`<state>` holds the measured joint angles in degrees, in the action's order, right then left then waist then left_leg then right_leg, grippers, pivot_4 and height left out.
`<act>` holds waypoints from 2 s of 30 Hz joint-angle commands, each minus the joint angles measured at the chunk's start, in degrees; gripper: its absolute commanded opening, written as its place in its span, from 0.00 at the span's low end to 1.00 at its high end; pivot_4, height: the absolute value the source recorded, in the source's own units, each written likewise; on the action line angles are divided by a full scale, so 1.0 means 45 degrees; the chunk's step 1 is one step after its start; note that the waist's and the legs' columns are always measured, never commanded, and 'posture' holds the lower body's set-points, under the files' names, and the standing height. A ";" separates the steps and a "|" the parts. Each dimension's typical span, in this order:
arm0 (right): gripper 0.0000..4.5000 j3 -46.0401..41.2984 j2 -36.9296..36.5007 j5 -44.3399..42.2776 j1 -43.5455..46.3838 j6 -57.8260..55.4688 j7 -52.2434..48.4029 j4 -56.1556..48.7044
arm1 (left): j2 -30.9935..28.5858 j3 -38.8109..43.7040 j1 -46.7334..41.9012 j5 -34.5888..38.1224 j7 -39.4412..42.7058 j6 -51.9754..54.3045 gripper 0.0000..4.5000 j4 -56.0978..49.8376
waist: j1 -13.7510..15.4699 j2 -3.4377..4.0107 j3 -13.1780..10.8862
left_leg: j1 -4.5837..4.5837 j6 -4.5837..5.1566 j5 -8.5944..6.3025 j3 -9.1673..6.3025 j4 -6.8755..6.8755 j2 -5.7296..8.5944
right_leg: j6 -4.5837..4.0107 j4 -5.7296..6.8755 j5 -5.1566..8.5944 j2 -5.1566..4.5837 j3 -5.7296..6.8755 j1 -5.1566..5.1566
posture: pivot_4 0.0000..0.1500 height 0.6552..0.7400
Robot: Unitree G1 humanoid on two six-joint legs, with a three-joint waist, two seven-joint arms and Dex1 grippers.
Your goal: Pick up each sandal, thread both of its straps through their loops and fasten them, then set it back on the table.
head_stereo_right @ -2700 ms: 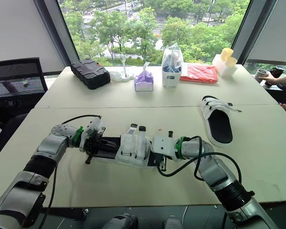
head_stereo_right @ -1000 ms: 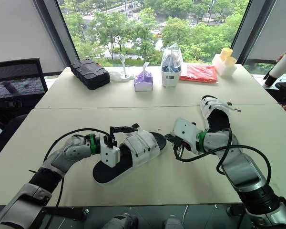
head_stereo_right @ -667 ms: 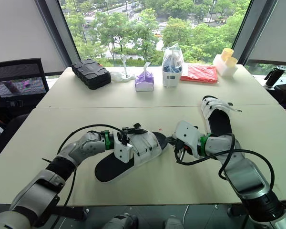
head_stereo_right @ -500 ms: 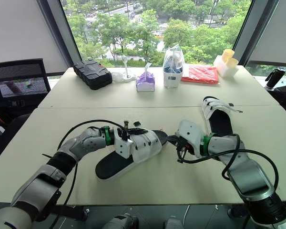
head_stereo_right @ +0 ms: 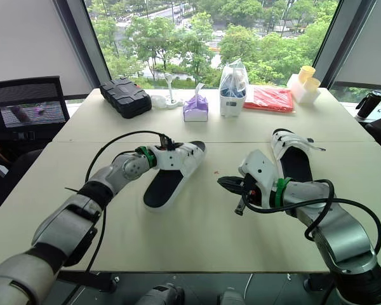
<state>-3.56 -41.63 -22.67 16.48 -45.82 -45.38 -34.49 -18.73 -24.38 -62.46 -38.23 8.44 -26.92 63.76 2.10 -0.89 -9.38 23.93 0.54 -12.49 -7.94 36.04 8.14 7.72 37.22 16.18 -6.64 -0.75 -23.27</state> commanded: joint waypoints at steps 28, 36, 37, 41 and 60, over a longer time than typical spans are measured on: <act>0.00 0.0751 -0.0374 0.0057 0.0505 0.0510 0.0579 0.0103 | 0.1506 -0.0229 -0.1272 0.0384 -0.0830 0.2742 0.99 0.2904 | 0.0022 -0.0021 -0.0010 | 0.0100 -0.0057 0.0035 0.0026 0.0054 0.0030 | 0.0023 0.0014 -0.0013 -0.0029 -0.0014 -0.0077 | 1.00 1.00; 0.00 0.0842 -0.0542 0.0072 0.0334 0.0672 0.0508 0.0156 | 0.0873 0.1303 0.0814 0.3008 0.2995 0.1842 0.99 0.0335 | 0.0036 -0.0001 0.0021 | 0.0075 -0.0052 0.0031 0.0026 0.0067 0.0030 | 0.0027 0.0011 -0.0015 -0.0034 -0.0013 -0.0044 | 1.00 1.00; 0.00 0.0862 -0.0558 0.0069 0.0313 0.0689 0.0500 0.0171 | 0.0726 0.1513 0.1238 0.3417 0.3522 0.1983 0.99 -0.0521 | 0.0035 0.0006 0.0029 | 0.0073 -0.0052 0.0031 0.0026 0.0067 0.0030 | 0.0026 0.0009 -0.0015 -0.0035 -0.0014 -0.0040 | 1.00 1.00; 0.00 0.0939 -0.0644 0.0070 0.0340 0.0780 0.0414 0.0272 | 0.0099 0.1939 0.3043 0.4506 0.5189 0.3351 0.99 -0.4516 | 0.0007 0.0012 0.0034 | 0.0070 -0.0050 0.0030 0.0023 0.0081 0.0031 | 0.0025 0.0011 -0.0016 -0.0035 -0.0015 -0.0032 | 1.00 1.00; 0.00 -0.1040 -0.3020 0.0064 0.0803 0.1646 -0.0981 0.2502 | -0.2794 0.8295 0.8969 1.5498 0.9405 1.8134 0.99 -2.0877 | -0.0316 0.0038 0.0034 | 0.0033 0.0000 -0.0001 0.0004 0.0059 0.0003 | 0.0007 0.0008 -0.0021 -0.0026 -0.0027 -0.0013 | 1.00 1.00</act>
<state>-5.30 -53.74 -22.15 19.03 -39.89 -48.56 -23.57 -29.83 10.47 -23.12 26.36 49.26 51.60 -27.00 0.68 -0.72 -9.23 24.05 0.55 -12.50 -7.91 36.28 8.15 7.76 37.25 16.09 -6.76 -0.88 -23.31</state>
